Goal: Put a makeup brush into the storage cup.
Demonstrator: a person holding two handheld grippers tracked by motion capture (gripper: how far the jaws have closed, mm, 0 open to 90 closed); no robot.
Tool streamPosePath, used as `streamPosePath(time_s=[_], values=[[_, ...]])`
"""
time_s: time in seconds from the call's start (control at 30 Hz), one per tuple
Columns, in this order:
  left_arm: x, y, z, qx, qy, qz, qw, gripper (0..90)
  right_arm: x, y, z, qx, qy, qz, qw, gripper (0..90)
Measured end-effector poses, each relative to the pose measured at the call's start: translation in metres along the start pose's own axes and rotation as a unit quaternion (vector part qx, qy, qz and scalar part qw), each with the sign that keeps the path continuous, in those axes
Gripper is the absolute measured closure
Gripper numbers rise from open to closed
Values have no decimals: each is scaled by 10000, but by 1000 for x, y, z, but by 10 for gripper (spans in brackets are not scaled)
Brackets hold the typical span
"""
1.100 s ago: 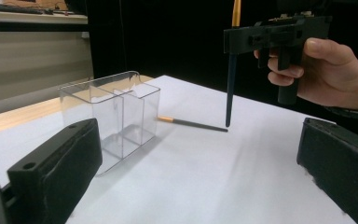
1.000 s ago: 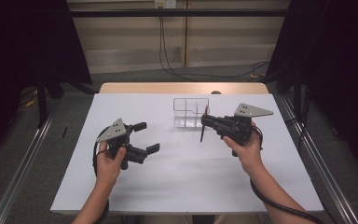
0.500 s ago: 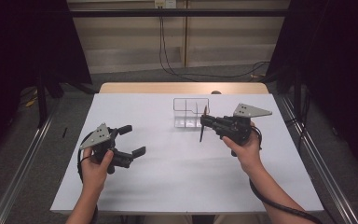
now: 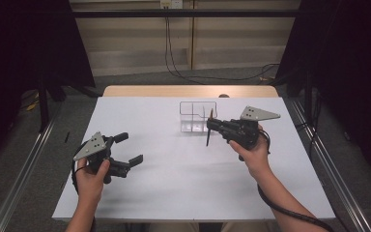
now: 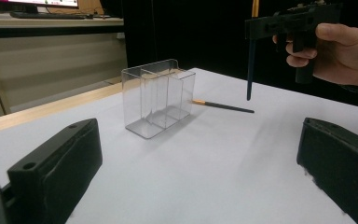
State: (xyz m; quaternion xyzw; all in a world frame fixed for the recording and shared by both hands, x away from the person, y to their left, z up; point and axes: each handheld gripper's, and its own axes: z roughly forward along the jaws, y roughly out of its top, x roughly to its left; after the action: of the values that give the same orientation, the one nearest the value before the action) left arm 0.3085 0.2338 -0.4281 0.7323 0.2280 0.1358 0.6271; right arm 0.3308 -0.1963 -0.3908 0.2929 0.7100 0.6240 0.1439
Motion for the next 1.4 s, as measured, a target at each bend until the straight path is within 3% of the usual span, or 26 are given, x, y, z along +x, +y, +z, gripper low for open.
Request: streamPosePath(time_s=[0.37,1.4], values=[[-1,-2,-11,50,122,79,9999,0,-4,-3,3,-1,-20,23,10000,830],[-1,-5,-20,126,167,147,9997,2,-23,24,22,43,-372,-232,9990,830]])
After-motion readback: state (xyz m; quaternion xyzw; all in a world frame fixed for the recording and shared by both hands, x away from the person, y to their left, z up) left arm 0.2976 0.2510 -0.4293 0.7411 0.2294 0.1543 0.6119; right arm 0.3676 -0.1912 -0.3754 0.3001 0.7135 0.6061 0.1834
